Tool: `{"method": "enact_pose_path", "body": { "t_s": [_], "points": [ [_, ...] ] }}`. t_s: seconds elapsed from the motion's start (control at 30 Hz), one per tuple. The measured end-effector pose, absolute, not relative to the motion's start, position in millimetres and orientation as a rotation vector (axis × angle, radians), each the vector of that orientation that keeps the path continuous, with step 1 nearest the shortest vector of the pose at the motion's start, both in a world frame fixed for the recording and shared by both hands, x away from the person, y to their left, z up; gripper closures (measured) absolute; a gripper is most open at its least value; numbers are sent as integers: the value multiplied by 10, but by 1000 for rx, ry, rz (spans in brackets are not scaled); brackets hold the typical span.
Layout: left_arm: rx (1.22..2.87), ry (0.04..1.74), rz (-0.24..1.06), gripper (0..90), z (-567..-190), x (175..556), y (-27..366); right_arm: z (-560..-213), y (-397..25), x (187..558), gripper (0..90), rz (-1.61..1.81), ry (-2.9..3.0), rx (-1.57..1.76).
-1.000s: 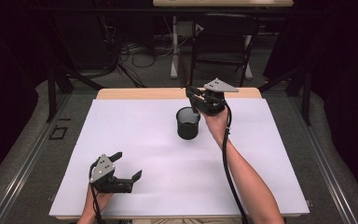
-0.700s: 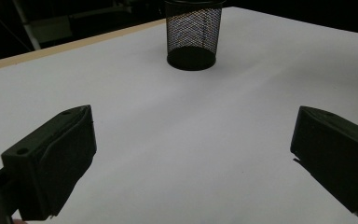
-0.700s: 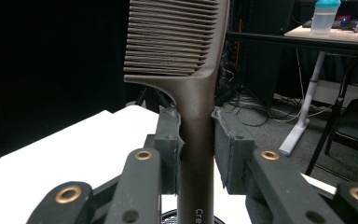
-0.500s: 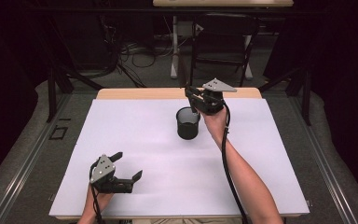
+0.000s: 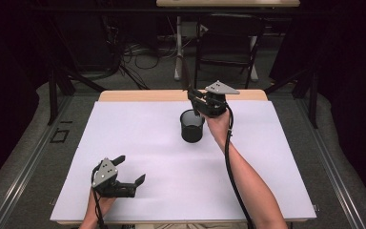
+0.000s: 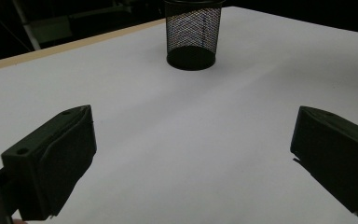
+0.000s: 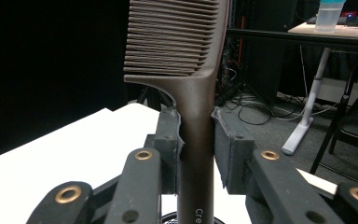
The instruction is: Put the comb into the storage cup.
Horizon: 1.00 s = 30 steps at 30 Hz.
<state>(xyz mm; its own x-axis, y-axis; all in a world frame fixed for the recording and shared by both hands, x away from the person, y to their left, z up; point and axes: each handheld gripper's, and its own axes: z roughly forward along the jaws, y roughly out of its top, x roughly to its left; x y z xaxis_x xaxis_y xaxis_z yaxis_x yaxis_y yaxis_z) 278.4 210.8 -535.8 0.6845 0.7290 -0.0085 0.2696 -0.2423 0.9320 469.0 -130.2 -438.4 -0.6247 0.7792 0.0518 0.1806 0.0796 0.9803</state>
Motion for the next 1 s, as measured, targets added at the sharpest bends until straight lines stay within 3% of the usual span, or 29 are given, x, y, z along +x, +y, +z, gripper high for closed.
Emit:
{"method": "enact_pose_path", "body": {
  "t_s": [1.0],
  "points": [
    [1813, 794, 531, 2, -5357, 2785, 2115, -4555, -1234, 4736, 728, 1559, 1913, 949]
  ]
}}
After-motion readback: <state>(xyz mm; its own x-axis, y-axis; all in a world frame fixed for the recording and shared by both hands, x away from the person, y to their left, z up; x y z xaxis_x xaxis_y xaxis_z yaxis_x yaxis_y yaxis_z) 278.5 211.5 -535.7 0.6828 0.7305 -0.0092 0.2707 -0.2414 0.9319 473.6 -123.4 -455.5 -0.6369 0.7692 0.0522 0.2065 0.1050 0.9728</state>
